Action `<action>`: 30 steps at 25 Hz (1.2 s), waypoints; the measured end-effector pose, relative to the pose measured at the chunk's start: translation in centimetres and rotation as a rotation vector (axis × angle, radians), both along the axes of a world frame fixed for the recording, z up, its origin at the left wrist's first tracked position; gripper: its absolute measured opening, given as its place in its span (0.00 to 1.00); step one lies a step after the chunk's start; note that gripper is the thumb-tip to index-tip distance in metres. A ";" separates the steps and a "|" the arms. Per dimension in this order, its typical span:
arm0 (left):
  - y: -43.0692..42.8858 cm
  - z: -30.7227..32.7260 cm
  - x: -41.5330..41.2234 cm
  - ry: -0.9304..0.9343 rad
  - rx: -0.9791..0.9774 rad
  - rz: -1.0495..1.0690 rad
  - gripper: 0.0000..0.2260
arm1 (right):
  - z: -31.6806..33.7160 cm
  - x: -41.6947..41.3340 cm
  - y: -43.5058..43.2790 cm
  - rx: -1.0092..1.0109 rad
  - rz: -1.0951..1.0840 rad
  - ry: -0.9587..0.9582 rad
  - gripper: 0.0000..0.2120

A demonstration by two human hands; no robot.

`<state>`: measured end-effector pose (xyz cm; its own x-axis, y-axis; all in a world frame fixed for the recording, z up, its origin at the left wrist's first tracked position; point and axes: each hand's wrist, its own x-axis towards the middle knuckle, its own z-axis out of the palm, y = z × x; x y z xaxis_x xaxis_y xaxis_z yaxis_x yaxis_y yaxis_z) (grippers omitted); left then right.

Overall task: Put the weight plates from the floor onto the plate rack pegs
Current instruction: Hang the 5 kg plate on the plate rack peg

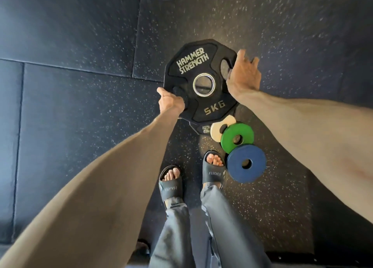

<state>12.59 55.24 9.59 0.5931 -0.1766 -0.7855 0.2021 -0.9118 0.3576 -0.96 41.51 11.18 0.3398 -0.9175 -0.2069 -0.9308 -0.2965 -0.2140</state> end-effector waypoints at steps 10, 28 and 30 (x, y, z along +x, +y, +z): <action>-0.9 37.3 8.3 -0.312 -0.210 -0.088 0.21 | 34.2 6.1 -1.0 -0.060 -0.015 -0.339 0.17; 13.2 96.7 13.2 -1.244 -0.986 0.292 0.18 | 92.2 15.4 6.1 -0.278 0.447 -1.612 0.09; 17.4 99.2 11.0 -1.338 -0.933 0.313 0.17 | 94.1 15.0 9.4 -0.165 0.492 -1.714 0.09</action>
<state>23.58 72.61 108.84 0.8174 -0.0142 0.5759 -0.5555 -0.2841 0.7814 14.01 50.93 105.26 0.2760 -0.6484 0.7095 0.4475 -0.5666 -0.6919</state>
